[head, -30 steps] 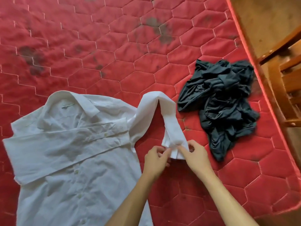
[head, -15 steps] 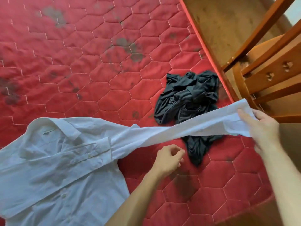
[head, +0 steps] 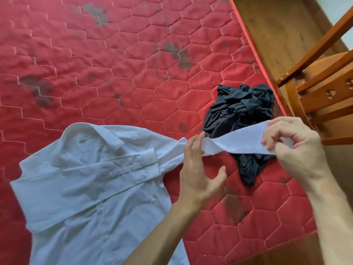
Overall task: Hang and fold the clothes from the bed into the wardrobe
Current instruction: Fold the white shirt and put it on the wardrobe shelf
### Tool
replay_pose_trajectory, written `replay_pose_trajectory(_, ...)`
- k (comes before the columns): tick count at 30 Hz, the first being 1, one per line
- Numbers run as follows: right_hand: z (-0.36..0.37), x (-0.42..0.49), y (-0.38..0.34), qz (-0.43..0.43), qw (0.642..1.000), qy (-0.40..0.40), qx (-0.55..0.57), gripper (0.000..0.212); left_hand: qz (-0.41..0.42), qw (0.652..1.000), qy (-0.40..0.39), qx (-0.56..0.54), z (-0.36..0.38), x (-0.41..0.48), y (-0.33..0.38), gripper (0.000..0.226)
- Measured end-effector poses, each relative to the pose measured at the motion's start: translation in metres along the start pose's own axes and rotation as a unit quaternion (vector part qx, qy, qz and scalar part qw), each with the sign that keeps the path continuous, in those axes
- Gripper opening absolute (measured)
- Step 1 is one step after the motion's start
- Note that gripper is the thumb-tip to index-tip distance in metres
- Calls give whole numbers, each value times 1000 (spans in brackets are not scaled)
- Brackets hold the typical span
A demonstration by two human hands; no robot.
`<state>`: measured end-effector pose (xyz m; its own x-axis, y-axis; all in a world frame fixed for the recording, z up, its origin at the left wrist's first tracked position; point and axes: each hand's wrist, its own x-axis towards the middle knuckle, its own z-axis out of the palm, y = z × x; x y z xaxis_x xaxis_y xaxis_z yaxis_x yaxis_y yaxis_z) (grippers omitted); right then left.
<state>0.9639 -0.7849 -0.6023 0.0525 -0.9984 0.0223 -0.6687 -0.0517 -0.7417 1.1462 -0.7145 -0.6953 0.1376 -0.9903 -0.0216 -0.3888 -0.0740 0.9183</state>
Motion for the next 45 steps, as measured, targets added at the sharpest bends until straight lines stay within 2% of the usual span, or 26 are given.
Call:
replay_pose_trajectory(2,7,6,-38,-49,999,-8,-18,39,136,989,-14,51,-15,8,12,98)
replay_pose_trajectory(3,13,9,-58,-81,996,-23,-30,39,171,984,-17,56,-19,12,20,98)
replay_pose_trajectory(5,33,16,-94,-138,988,-50,-55,36,174,985,19,16,-29,18,38,78)
replay_pose_trajectory(8,72,20,-136,-179,980,-77,-46,31,76,985,128,-92,-67,26,48,36)
replay_pose_trajectory(11,117,9,-166,-191,979,-65,-5,38,-5,968,207,-144,-130,29,26,12)
replay_pose_trajectory(15,185,-19,-184,-158,985,-36,52,54,-132,933,286,-172,-227,9,-61,2)
replay_pose_trajectory(17,219,-37,-180,-111,988,-77,71,57,-201,907,314,-194,-274,-13,-113,1)
replay_pose_trajectory(21,282,-86,-153,-10,983,-178,41,50,-344,818,355,-296,-343,-67,-189,11)
replay_pose_trajectory(23,304,-111,-136,40,978,-204,26,48,-391,804,339,-295,-360,-90,-221,6)
replay_pose_trajectory(26,323,-148,-105,118,966,-231,-14,46,-432,802,313,-271,-372,-110,-264,2)
replay_pose_trajectory(29,330,-183,-65,224,941,-242,-73,46,-432,799,333,-252,-384,-118,-293,14)
replay_pose_trajectory(31,327,-204,-43,294,918,-229,-134,54,-426,821,328,-193,-393,-125,-311,21)
replay_pose_trajectory(33,322,-222,-28,333,903,-206,-179,65,-428,848,290,-119,-400,-132,-324,32)
replay_pose_trajectory(36,315,-243,-16,391,881,-171,-205,87,-432,862,262,-46,-405,-146,-330,40)
replay_pose_trajectory(38,309,-254,-7,412,870,-175,-207,91,-418,875,237,53,-402,-163,-327,44)
replay_pose_trajectory(39,305,-260,-3,414,869,-187,-195,85,-409,881,220,93,-398,-175,-325,51)
replay_pose_trajectory(42,294,-278,3,406,869,-230,-166,43,-424,880,171,131,-379,-220,-316,65)
replay_pose_trajectory(45,281,-303,7,405,869,-257,-124,31,-451,869,137,147,-364,-272,-313,59)
